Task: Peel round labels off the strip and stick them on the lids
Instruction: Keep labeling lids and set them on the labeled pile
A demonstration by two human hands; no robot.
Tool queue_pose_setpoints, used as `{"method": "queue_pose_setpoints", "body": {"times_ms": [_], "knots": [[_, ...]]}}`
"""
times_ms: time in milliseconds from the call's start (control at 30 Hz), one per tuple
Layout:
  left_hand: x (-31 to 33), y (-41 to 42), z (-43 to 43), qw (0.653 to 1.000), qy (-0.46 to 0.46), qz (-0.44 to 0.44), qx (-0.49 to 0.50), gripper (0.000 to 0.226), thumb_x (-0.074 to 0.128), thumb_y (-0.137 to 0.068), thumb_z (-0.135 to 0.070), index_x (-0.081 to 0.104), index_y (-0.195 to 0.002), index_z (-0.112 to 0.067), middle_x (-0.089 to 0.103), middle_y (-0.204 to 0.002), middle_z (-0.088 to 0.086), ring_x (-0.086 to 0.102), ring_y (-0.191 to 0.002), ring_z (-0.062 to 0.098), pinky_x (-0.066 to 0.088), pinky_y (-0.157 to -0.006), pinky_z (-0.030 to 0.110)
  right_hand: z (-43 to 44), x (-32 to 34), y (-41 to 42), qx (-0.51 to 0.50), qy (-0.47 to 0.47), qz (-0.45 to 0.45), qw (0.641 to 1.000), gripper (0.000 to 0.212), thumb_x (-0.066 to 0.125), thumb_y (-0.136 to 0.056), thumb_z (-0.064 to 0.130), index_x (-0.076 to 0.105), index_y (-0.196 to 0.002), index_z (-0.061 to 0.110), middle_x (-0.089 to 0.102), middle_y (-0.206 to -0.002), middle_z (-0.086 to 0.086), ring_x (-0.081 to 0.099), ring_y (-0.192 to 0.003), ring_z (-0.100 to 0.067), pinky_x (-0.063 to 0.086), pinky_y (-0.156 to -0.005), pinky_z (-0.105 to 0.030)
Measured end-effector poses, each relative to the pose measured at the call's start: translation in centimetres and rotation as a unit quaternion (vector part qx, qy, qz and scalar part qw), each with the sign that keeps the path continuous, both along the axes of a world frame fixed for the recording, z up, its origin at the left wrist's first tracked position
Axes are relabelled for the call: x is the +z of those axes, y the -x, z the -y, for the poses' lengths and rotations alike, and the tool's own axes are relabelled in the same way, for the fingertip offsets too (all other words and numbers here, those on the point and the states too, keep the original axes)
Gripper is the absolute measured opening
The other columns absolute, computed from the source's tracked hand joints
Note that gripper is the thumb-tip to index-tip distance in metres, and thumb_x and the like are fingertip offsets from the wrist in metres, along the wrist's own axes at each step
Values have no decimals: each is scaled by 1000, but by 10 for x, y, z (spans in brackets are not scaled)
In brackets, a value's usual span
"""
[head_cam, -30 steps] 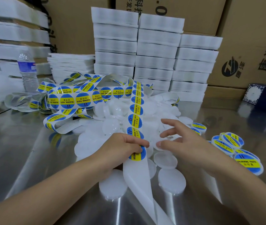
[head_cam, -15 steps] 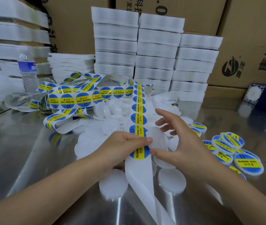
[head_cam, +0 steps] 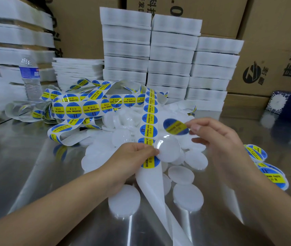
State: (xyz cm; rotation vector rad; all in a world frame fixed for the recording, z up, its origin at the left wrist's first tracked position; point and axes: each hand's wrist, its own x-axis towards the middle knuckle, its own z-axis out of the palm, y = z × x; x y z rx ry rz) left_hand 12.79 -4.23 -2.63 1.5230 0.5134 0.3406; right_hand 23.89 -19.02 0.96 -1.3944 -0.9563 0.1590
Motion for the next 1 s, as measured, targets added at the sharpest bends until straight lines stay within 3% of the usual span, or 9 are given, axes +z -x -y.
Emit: {"method": "queue_pose_setpoints", "body": {"times_ms": [133, 400, 767, 1000], "knots": [[4, 2, 1, 1000, 8, 11, -21, 18, 65, -84, -18, 76, -69, -18, 73, -72, 4, 68, -59, 14, 52, -51, 21, -3, -1, -4, -32, 42, -77, 996, 31, 57, -88, 19, 75, -63, 22, 64, -65, 7, 54, -62, -6, 43, -65, -24], [4, 3, 1, 999, -1, 4, -33, 11, 69, -81, -24, 77, -80, -17, 75, -78, 3, 69, -64, 13, 51, -54, 20, -4, -1, -2, -42, 97, -120, 987, 30, 57, -88, 28, 74, -66, 17, 61, -66, 5, 50, -61, -8, 44, -61, -23], [6, 3, 2, 999, -19, 2, -43, 12, 71, -80, -25, 77, -70, -23, 73, -73, -3, 66, -61, 7, 48, -51, 16, -7, -4, -1, -36, 125, -111, 985, 27, 57, -87, 31, 77, -69, 27, 61, -63, 11, 51, -59, -3, 45, -60, -21], [4, 3, 1, 999, -21, 12, -43, 12, 71, -81, -22, 76, -71, -20, 73, -75, 1, 65, -65, 11, 49, -59, 18, -7, -5, -2, -49, 130, -93, 986, 25, 57, -87, 32, 77, -73, 28, 59, -63, 12, 50, -63, -6, 44, -64, -24]]}}
